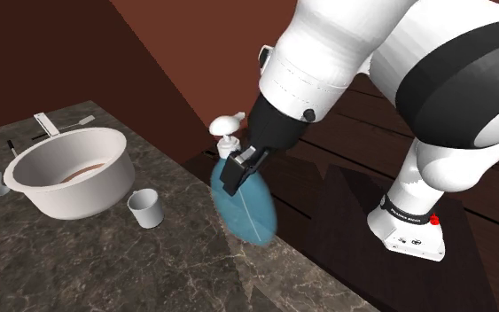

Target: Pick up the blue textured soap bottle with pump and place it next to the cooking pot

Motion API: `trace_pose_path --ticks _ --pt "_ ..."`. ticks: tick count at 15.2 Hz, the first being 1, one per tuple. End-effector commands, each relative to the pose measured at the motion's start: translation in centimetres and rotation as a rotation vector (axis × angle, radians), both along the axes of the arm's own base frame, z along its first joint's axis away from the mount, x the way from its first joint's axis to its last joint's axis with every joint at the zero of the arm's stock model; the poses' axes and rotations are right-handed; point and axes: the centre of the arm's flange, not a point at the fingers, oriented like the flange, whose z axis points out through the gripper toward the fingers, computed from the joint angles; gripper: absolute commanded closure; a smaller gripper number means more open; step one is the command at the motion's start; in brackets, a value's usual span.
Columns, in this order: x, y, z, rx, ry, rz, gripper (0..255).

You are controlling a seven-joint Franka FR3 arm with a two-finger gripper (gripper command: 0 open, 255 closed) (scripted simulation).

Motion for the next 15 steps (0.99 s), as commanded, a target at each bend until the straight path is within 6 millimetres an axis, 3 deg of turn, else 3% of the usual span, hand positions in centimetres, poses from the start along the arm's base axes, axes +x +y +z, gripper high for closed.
trace_pose_path --ticks 1,15 --pt "0.0 0.0 1.0 0.000 0.000 0.000 255" --pt "0.0 0.0 8.4 0.000 0.000 0.000 255"
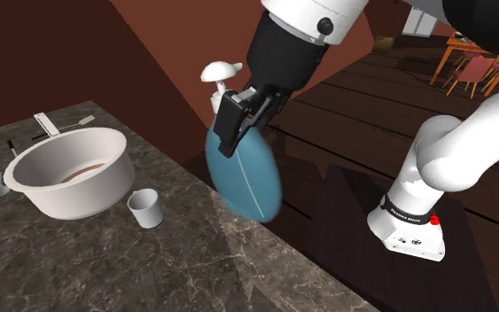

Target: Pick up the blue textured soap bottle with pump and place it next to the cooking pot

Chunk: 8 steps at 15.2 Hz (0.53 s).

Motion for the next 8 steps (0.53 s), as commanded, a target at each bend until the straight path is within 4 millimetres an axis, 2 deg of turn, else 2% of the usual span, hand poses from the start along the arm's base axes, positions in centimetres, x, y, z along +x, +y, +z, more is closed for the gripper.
trace_pose_path --ticks 1,8 --pt "-0.1 0.1 1.1 0.000 0.000 0.000 255" --pt "-0.1 0.1 4.8 0.000 0.000 0.000 255"
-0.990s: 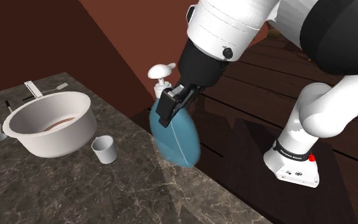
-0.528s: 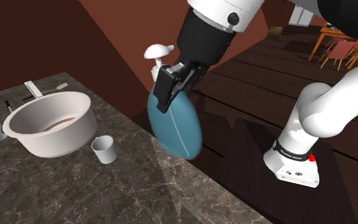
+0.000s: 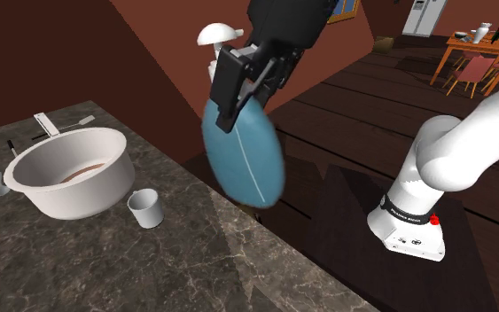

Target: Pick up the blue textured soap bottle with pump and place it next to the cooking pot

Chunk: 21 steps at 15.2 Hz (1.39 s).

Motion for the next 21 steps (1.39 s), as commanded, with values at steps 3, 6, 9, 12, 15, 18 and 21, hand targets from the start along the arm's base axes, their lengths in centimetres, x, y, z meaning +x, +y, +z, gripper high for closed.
trace_pose_path --ticks 3,6,9,12,15,18,21 --pt "0.1 -0.1 1.8 0.000 0.000 0.000 255" --pt "3.7 -1.4 1.2 0.000 0.000 0.000 255" --pt "7.4 -2.8 0.6 0.000 0.000 0.000 255" --pt "11.1 -4.2 -0.1 0.000 0.000 0.000 255" --pt "14.7 -5.6 -0.7 0.000 0.000 0.000 255" --pt "18.4 -6.9 -1.3 0.000 0.000 0.000 255" --pt "22.0 -8.3 -1.9 0.000 0.000 0.000 255"
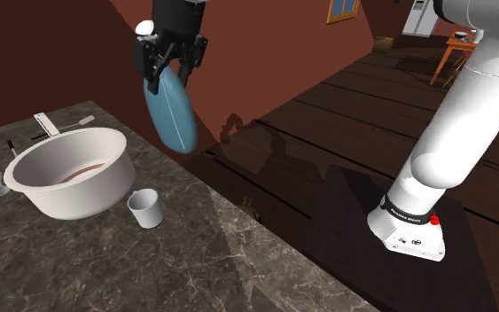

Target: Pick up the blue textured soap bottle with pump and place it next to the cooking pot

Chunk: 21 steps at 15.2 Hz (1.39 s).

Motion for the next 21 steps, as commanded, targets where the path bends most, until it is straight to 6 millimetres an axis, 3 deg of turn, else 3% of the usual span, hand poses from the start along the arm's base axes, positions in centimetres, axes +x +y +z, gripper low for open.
trace_pose_path --ticks 1,15,21 --pt "2.3 -1.0 -0.3 -0.001 -0.002 0.000 255" --pt "19.2 -7.3 -3.2 -0.001 -0.002 0.000 255" --pt "19.2 -7.3 -6.4 -0.001 -0.002 0.000 255"
